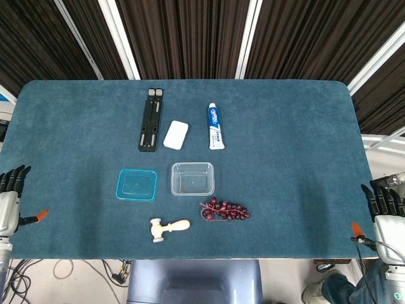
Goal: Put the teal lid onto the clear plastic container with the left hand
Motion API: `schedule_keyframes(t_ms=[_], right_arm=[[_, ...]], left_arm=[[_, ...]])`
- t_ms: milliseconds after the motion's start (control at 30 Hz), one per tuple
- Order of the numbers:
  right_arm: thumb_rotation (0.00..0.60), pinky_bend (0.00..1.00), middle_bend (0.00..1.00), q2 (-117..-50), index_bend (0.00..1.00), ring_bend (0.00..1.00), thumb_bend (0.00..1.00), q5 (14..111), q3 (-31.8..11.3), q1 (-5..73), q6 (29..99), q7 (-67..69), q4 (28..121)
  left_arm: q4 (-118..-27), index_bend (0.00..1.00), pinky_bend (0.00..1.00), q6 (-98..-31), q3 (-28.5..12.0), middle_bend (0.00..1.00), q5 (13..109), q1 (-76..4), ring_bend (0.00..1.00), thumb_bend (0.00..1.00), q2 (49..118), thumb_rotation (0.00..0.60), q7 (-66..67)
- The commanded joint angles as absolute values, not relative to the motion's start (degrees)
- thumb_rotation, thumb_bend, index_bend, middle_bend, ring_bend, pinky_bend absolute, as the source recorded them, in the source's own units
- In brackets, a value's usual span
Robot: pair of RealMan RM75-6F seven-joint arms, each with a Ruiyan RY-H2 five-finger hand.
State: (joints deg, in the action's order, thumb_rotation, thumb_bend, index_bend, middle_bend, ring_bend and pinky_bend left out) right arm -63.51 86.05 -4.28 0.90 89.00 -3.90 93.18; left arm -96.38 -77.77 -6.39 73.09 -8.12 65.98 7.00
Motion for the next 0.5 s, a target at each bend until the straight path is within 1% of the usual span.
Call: schedule_keyframes(t_ms=[33,167,333,400,500], right_arm=[[0.600,0.00,0.00,-63.5,0.00,0.00,0.35,85.6,-4.3,1.0,88.5,-3.7,93.4],[0.600,0.00,0.00,-63.7,0.00,0.00,0.35,84.7,-4.5,1.2,87.9,-3.7,93.7],[0.600,0.00,0.00,-63.6,0.00,0.00,0.35,82.5,-5.1,1.3,86.7,-3.3,94.5],[0.600,0.00,0.00,-63.4,0.00,0.00,0.35,82.1,-5.2,1.3,86.5,-3.2,94.9],[0.600,0.00,0.00,-63.3,0.00,0.00,0.35,82.1,-5.1,1.3,86.3,-3.0,95.2]], left_arm=[[-96.6,0.05,0.02,-69.7,-6.1,0.02,73.3,-12.3,0.00,0.08,63.1,0.600,6.5],[-98.8,0.03,0.02,-62.5,-8.8,0.02,69.6,-17.8,0.00,0.07,59.8,0.600,8.8],[-101.3,0.01,0.02,-56.1,-11.2,0.02,63.0,-24.4,0.00,0.04,59.3,0.600,16.8],[-101.5,0.01,0.02,-53.1,-11.6,0.02,59.8,-27.3,0.00,0.04,59.6,0.600,19.7],[-99.9,0.01,0.02,-50.9,-11.3,0.02,55.5,-31.2,0.00,0.04,62.4,0.600,25.0]])
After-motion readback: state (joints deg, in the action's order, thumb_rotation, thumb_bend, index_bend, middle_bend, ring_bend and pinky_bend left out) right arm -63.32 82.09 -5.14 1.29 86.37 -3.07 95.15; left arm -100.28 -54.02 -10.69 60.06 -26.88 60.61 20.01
